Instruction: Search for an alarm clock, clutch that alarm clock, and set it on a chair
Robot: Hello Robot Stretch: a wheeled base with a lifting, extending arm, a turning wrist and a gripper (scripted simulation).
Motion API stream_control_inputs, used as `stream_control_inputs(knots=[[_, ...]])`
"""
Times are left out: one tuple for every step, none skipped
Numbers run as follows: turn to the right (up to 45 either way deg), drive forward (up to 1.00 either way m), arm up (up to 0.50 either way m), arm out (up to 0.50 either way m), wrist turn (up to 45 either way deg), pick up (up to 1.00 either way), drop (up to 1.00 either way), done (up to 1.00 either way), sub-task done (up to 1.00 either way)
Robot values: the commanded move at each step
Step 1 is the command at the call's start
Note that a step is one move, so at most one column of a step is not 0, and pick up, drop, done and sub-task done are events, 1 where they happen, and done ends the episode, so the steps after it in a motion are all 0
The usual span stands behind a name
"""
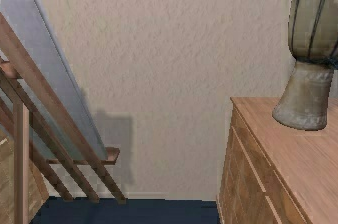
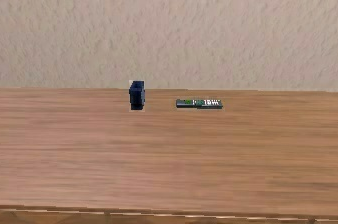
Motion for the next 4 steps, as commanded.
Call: stream_control_inputs(knots=[[0.0, 0.0, 0.5, 0.0, 0.0, 0.0, 0.0, 0.0, 0.0], [0.0, 0.0, 0.38, 0.0, 0.0, 0.0, 0.0, 0.0, 0.0], [0.0, 0.0, 0.0, 0.5, 0.0, 0.0, 0.0, 0.0, 0.0], [0.0, 0.0, 0.0, 0.0, 45.0, 0.0, 0.0, 0.0, 0.0]])
